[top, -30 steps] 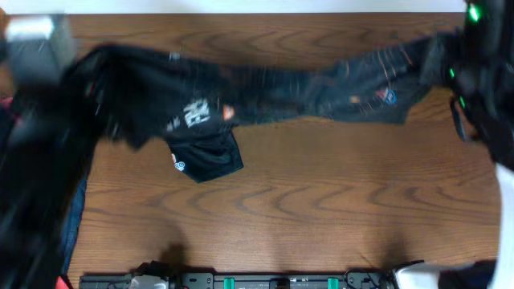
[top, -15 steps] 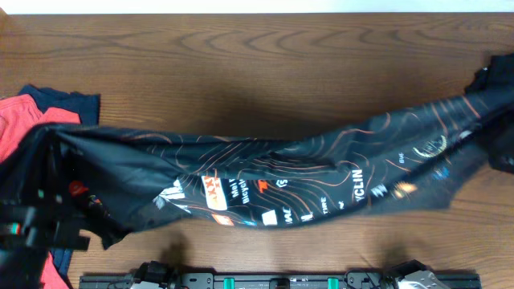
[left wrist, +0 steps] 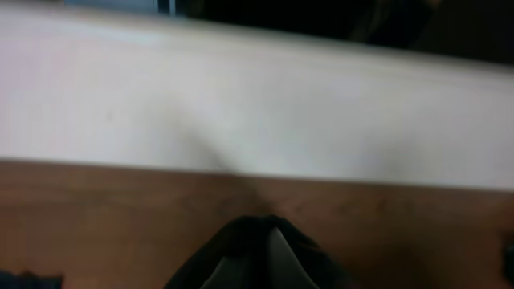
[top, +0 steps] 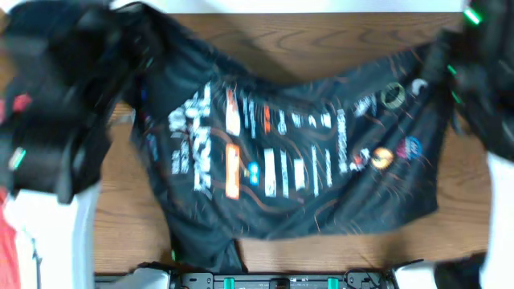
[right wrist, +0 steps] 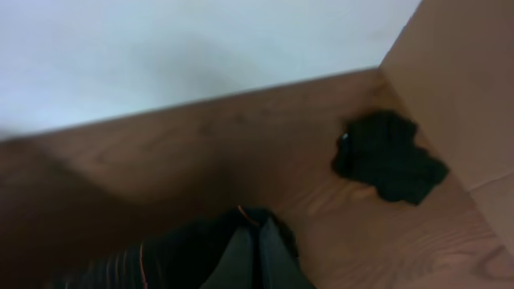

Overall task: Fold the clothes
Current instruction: 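Lower the shirt flat with both grippers and release it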

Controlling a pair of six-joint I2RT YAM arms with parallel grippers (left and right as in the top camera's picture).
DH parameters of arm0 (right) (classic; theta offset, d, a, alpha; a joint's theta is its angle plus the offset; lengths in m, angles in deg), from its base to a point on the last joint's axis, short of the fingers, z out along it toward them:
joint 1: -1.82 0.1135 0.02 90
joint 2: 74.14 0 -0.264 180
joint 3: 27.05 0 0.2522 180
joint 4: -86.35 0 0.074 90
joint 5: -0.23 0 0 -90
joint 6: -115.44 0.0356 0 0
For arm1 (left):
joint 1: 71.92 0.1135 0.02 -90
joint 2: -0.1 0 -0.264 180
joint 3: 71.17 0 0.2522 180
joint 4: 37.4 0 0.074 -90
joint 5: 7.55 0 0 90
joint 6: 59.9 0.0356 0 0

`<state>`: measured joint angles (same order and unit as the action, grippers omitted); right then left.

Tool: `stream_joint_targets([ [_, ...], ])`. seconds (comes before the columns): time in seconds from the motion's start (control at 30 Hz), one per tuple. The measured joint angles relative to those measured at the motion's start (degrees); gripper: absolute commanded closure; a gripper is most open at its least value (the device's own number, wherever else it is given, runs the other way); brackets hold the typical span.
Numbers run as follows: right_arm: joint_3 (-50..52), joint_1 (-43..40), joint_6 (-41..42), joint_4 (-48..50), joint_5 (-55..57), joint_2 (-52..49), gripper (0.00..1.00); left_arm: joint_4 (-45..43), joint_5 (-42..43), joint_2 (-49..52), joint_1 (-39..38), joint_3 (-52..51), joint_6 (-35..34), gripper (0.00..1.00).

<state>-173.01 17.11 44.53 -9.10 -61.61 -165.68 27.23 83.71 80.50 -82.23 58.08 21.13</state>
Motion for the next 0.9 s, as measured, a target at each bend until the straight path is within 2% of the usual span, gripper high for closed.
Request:
stream_joint_targets([
  [0.53, 0.3, -7.4, 0.0, 9.3, -9.2, -31.7, 0.98, -7.3, 0.0, 27.4, 2.6, -0.1, 0.0, 0.94],
  [0.9, 0.4, -7.6, -0.1, 15.7, -9.6, -34.8, 0.98, -12.3, 0.0, 38.6, 3.0, -0.1, 0.0, 0.94],
])
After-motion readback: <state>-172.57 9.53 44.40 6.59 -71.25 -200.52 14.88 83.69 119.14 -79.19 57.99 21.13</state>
